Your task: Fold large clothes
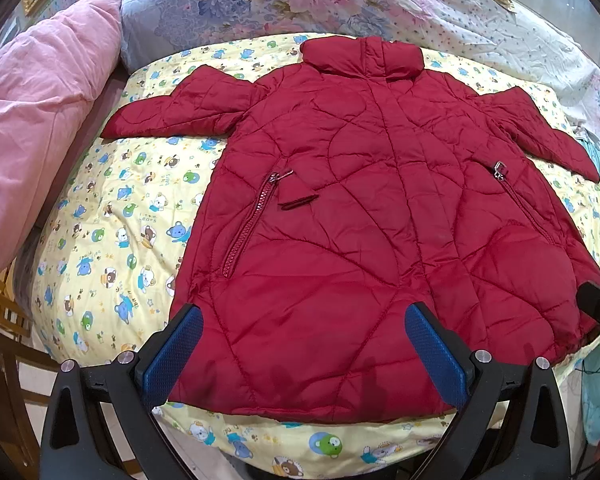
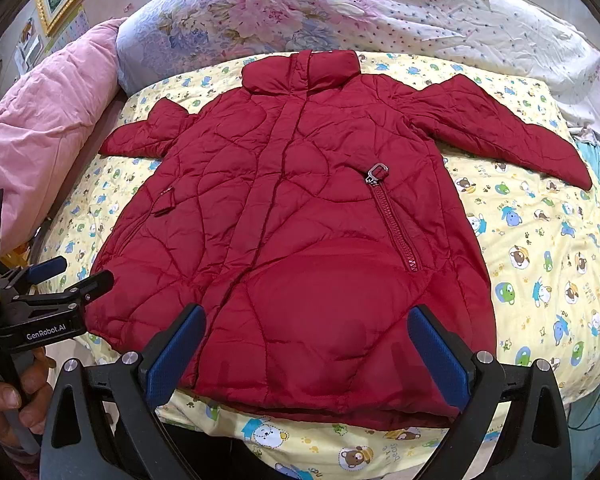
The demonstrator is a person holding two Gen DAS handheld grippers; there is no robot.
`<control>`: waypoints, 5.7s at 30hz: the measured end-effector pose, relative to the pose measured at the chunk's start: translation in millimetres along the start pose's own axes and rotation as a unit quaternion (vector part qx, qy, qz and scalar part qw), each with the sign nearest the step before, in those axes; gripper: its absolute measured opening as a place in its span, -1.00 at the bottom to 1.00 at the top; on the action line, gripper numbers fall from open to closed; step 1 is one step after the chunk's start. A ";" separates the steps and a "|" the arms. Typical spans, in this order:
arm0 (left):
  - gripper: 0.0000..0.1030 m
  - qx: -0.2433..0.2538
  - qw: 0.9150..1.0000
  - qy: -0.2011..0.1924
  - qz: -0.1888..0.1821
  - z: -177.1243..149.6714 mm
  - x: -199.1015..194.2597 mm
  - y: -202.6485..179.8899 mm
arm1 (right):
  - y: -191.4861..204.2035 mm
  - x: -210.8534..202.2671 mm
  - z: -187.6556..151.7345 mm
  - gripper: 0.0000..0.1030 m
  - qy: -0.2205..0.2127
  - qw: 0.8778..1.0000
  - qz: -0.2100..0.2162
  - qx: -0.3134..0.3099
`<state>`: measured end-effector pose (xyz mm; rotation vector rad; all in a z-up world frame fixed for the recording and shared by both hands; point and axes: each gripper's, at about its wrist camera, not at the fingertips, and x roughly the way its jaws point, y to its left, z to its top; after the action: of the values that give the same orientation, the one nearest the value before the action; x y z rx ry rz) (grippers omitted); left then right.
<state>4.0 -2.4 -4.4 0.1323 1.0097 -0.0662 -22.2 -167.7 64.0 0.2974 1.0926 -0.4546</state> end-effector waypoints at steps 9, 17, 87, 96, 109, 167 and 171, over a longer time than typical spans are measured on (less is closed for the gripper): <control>0.99 0.002 1.000 -0.001 0.003 -0.5 0.0 -0.4 | 0.6 0.2 -2.1 0.97 -0.002 1.000 0.000 -0.001; 0.99 0.002 1.000 0.006 0.001 0.0 2.5 -1.0 | -2.3 2.5 0.2 0.97 -0.004 1.000 0.005 0.007; 0.98 -0.019 0.996 0.071 -0.047 111.8 169.8 -22.2 | -414.6 104.0 130.6 -0.79 -0.197 0.905 -0.055 0.373; 0.98 -0.044 0.996 0.069 -0.043 109.1 167.7 -5.2 | -325.7 80.8 174.3 -0.81 -0.215 0.943 -0.003 0.255; 0.98 -0.116 0.987 0.076 -0.075 109.5 164.2 45.8 | -151.1 119.1 223.3 -0.83 -0.158 0.974 0.126 0.100; -0.74 -0.004 0.982 0.018 -0.186 264.2 252.2 98.7 | -90.3 210.4 220.8 -0.16 -0.078 0.996 0.030 0.040; -0.52 -0.017 0.990 0.007 -0.143 253.6 247.7 80.7 | -100.4 242.8 216.2 -0.21 -0.034 0.999 -0.010 0.041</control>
<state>357.7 43.2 -74.7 -0.0443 1.0382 -0.3088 190.1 -402.1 -61.7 0.3405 1.0121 -0.5240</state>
